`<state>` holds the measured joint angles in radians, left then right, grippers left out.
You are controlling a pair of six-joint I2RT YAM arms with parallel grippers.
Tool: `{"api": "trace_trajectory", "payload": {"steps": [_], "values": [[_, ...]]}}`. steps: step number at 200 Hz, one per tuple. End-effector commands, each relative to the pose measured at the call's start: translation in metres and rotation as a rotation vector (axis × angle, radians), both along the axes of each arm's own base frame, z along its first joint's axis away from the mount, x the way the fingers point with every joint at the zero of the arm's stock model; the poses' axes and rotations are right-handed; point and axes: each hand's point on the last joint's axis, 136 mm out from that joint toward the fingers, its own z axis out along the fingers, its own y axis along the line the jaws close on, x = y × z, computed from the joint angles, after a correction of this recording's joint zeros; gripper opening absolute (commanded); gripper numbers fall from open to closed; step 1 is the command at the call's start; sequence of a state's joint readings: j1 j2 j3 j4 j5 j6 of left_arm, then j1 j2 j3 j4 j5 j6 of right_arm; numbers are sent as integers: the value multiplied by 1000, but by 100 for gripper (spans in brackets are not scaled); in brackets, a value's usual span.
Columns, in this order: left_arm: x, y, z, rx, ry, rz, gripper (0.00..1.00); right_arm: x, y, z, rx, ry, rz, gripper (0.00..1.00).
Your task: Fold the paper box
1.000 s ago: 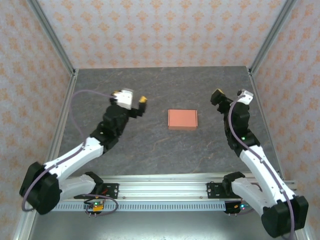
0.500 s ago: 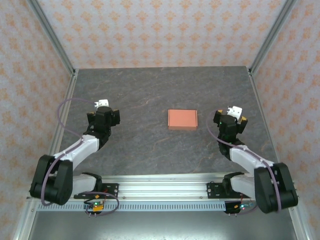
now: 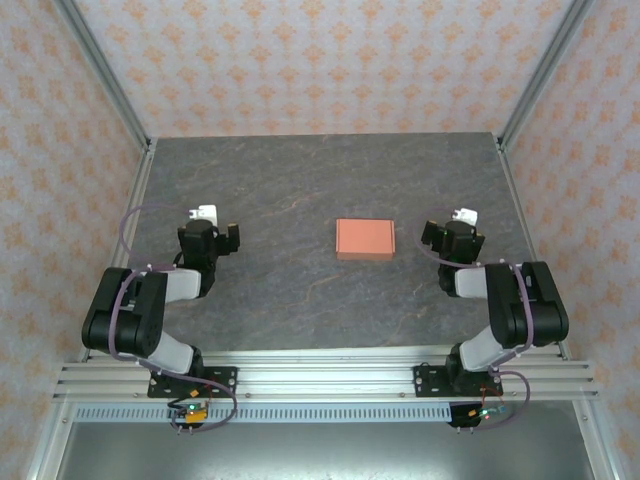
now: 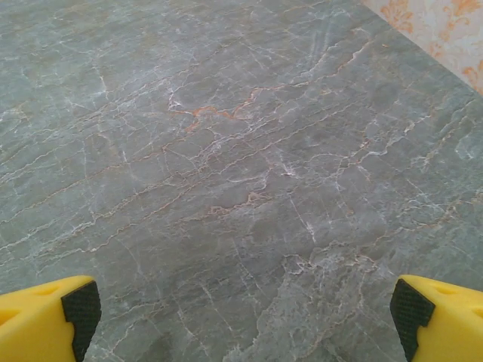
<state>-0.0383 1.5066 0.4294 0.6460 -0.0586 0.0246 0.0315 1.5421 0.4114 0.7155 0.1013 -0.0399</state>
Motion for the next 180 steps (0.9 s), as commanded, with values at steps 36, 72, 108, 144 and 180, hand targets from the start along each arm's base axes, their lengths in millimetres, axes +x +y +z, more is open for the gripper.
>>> {"api": "trace_trajectory", "payload": {"steps": [36, 72, 108, 144, 180], "values": [[11, -1, 22, -16, -101, -7, 100, 10, 1, 22, 27, -86, 9, 99], [11, -1, 23, -13, -102, -3, 100, 9, 3, 23, 23, -92, 13, 99], [10, -1, 22, -11, -101, 0, 100, 9, 3, 23, 21, -91, 14, 99], [10, 0, 22, -11, -101, 0, 100, 10, 3, 22, 22, -86, 13, 99], [11, 0, 23, -11, -101, 3, 100, 12, 2, 21, 23, -78, 11, 99]]}}
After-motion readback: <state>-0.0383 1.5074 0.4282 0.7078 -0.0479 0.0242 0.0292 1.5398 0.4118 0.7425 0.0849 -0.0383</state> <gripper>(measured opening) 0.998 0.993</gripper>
